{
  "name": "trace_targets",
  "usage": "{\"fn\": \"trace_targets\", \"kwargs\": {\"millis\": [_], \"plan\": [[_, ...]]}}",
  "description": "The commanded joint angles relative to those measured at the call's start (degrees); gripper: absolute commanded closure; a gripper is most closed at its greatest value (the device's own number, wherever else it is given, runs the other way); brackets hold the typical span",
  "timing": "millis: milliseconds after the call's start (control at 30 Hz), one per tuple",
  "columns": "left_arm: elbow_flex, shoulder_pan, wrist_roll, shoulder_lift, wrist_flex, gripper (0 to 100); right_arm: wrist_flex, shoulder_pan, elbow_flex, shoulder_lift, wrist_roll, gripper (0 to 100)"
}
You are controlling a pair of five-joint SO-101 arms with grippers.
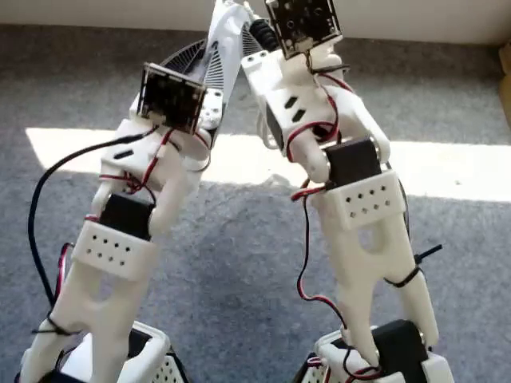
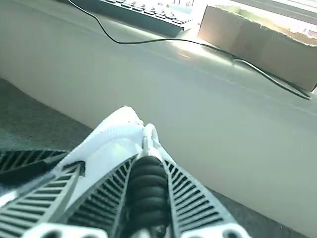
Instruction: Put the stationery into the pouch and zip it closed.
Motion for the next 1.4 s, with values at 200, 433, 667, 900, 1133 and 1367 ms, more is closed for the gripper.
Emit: {"fn": "trace_targets", "kwargs": {"millis": [200, 433, 667, 900, 1133, 1367], "plan": [[-6.5, -4.1, -0.4, 14.7, -4.5, 97, 5.8, -0.4, -6.9, -1.7, 0.6, 99.3], [-0.5, -5.3, 3.6, 5.8, 10.8, 75, 21.7, -5.5, -5.9, -11.0, 0.4, 99.3], [8.0, -5.2, 3.4, -11.4, 26.6, 71, 33.8, -10.9, -0.8, -21.2, 0.4, 99.3], [18.6, -5.1, -1.4, -29.9, 36.6, 71, 41.4, -14.2, 7.6, -31.3, 0.4, 99.3], [24.7, -5.0, -4.5, -46.8, 46.5, 71, 41.6, -14.2, 13.4, -35.9, 0.8, 99.3], [24.9, -3.5, -1.7, -51.0, 51.4, 71, 35.6, -13.8, 13.2, -28.0, 0.9, 99.3]]}}
